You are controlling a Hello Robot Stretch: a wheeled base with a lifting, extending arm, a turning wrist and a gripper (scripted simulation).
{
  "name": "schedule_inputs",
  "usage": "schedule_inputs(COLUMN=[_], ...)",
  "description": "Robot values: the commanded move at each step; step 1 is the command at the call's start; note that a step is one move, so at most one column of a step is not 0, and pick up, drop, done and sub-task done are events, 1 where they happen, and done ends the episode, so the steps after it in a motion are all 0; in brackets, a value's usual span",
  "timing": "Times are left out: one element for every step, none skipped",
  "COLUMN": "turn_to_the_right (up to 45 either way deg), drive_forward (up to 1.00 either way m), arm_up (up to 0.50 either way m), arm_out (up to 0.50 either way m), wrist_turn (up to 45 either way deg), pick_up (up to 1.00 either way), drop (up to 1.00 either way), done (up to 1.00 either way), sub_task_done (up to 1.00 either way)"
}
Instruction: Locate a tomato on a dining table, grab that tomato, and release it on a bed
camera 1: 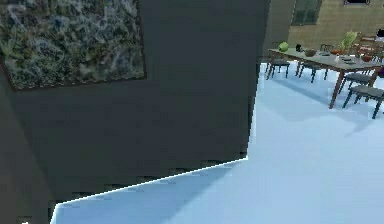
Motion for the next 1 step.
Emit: schedule_inputs(turn_to_the_right=[27.0], drive_forward=[0.0], arm_up=[0.0], arm_out=[0.0], wrist_turn=[0.0], pick_up=[0.0], drop=[0.0], done=[0.0], sub_task_done=[0.0])
